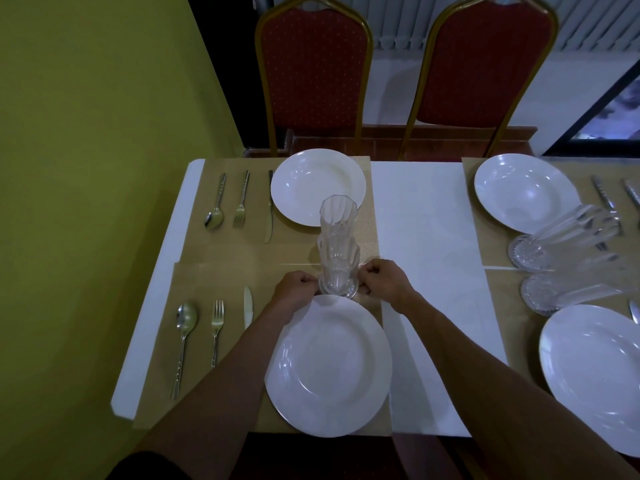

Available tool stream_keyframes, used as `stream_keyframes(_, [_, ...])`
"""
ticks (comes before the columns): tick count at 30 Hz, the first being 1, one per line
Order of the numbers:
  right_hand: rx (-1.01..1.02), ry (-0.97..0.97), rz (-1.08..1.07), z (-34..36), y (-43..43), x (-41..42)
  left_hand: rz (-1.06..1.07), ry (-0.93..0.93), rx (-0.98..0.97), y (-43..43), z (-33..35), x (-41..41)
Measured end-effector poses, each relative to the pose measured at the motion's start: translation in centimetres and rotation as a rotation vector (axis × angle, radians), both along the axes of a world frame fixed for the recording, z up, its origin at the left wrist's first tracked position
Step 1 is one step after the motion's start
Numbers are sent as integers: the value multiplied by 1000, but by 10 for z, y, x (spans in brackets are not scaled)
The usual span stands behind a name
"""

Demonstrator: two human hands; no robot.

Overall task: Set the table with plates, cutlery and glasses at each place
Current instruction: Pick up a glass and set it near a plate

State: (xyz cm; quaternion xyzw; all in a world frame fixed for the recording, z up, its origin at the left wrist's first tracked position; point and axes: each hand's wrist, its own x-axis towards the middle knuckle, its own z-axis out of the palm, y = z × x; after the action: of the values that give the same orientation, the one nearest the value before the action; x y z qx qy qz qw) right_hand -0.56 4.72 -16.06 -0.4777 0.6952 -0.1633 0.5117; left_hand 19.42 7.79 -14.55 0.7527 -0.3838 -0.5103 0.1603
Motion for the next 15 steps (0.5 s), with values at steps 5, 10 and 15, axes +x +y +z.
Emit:
stream_keyframes(5, [4,12,43,6,15,-8,-55,-106,-75,15,9,7])
stream_keyframes(10, [-34,105,158,15,49,-15,6,-243,-306,59,14,17])
stream_keyframes(15, [1,121,239,14,77,-20,49,-377,-314,110,3,33])
